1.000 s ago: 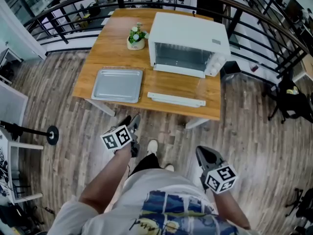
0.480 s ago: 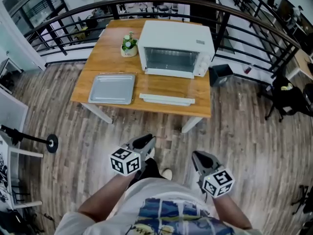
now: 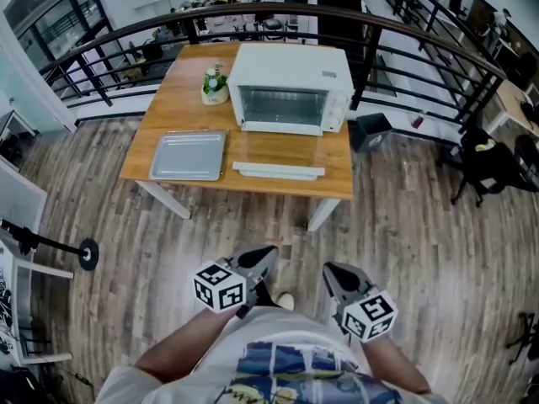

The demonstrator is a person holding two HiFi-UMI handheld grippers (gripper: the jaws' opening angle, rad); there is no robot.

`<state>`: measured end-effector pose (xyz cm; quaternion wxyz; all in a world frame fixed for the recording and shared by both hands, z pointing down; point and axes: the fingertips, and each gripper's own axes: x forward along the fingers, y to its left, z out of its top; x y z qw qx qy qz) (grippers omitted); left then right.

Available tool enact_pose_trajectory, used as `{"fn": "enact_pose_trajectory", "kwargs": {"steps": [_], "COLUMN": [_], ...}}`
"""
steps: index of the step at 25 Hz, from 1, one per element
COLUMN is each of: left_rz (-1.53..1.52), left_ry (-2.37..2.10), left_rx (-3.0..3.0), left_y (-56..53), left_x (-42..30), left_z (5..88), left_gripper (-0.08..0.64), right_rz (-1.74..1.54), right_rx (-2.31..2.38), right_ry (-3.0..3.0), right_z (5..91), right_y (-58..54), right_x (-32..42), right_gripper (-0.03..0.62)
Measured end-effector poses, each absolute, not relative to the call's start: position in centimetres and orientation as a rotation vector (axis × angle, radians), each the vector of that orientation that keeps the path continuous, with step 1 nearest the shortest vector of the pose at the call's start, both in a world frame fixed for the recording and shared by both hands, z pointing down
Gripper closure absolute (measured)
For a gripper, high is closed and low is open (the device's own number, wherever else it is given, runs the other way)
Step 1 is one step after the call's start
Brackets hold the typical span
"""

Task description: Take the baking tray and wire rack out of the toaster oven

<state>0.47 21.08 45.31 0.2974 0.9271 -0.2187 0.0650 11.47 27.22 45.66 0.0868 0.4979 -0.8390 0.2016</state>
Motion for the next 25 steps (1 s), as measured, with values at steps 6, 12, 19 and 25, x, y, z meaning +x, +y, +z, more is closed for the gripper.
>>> {"fn": "enact_pose_trajectory", "kwargs": {"steps": [6,12,19,25], "left_rz": [0.167,0.173,0.208,0.217], "left_ry": [-0.564,-0.563,-0.565,-0.574], "left_rx": [2.423,2.437,2.439,2.432], "left_y": [21.8,22.2,22.0,21.7], "left_x": [0.1,-0.2,-0.6,-0.7], "left_z": [46.2,46.5,47.1,47.7], "left_gripper": [0.557,0.557,0.557,0.557], "right_rz": [0.581,0.592,0.581,0.565], "right_rx": [1.49,1.492,1.477,1.461], "right_ry": [-2.513,-2.498,-2.499,-2.499], "right_z": [45.7,46.1,46.2,46.5], "right_y": [28.3,28.7,28.1,27.8], "right_x": [11.1,11.2,10.4,10.3], "right_gripper": [0.592,0.592,0.592,0.592]}}
